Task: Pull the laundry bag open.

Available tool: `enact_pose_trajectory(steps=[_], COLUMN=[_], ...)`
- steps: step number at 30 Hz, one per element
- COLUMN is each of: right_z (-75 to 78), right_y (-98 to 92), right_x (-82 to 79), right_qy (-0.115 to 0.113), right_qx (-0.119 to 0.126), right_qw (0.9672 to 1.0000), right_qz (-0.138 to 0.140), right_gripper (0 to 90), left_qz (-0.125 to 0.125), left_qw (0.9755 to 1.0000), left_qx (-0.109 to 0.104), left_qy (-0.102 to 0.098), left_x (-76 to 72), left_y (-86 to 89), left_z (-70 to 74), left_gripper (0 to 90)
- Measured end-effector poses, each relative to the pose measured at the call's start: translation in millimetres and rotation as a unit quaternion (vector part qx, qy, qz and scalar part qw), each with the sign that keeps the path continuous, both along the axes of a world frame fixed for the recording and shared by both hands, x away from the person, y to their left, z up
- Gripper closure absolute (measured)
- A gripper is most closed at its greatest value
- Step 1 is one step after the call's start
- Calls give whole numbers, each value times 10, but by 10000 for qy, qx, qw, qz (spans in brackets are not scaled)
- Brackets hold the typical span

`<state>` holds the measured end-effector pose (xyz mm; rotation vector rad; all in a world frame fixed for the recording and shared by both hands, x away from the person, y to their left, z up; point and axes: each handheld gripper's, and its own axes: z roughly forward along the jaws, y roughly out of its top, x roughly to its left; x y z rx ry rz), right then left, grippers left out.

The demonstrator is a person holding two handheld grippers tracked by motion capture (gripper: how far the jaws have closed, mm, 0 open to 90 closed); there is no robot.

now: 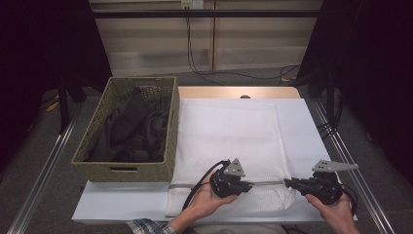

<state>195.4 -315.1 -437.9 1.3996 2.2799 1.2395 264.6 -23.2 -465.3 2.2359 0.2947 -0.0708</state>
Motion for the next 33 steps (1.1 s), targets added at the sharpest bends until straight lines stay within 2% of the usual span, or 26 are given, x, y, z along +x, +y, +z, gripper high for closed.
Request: enact_pose_trajectory(steps=[1, 2, 3, 4, 5, 7, 11, 12, 15, 17, 19, 22, 23, 24, 25, 28, 29, 33], right_z=[0, -5, -2, -4, -2, -2, -8, -8, -11, -6, -10, -15, -15, -14, -17, -19, -14, -1], right_y=[2, 2, 1, -2, 1, 4, -3, -2, 6, 8, 0, -2, 1, -1, -2, 2, 7, 15], right_x=[-1, 2, -1, 2, -1, -5, 1, 2, -1, -10, -3, -1, -2, -2, 1, 4, -1, -11], right_qy=[28, 13, 28, 9, 5, 31, 12, 12, 21, 43, 9, 62, 48, 48, 31, 41, 54, 40], right_qx=[-2, 3, -5, 14, -6, -15, 10, 16, -21, -14, -16, 11, -25, 19, 25, 2, 9, -6], right_qw=[10000, 10000, 10000, 10000, 10000, 10000, 10000, 10000, 10000, 10000, 10000, 10000, 10000, 10000, 10000, 10000, 10000, 10000], right_qz=[-21, -23, -24, -6, -14, -20, -8, -1, 5, -18, -7, -5, -15, -10, -4, 9, -2, -12], right_gripper=[863, 863, 863, 863, 863, 863, 863, 863, 863, 863, 863, 863, 863, 863, 863, 863, 863, 863], left_qz=[4, 25, 57, 41, 31, 50, 179, 173, 174, 193, 182, 164, 139, 139, 181, 153, 146, 175], left_qw=[10000, 10000, 10000, 10000, 10000, 10000, 9996, 9998, 9998, 9997, 9997, 9998, 9999, 9999, 9998, 9999, 9998, 9998], left_qx=[57, -55, -52, 38, -31, 30, -167, -93, -46, -124, -98, -39, 63, 63, -62, -46, -114, -63], left_qy=[-10, 31, 49, -2, 37, 56, 112, 102, 91, 106, 97, 58, 23, 23, 58, 44, 30, 31], left_x=[3, 4, 0, -1, -2, 0, -6, -11, -27, -26, -19, -25, -30, -30, -50, -59, -60, -56], left_y=[12, 14, 21, 31, 32, 58, 90, 99, 122, 127, 138, 156, 169, 169, 182, 209, 213, 231], left_z=[18, 12, 15, 23, 14, 19, 6, 7, 4, 0, 3, 5, 19, 19, 18, 52, 49, 52], left_gripper=[865, 866, 865, 865, 865, 866, 866, 865, 866, 866, 866, 866, 865, 866, 866, 866, 866, 866])
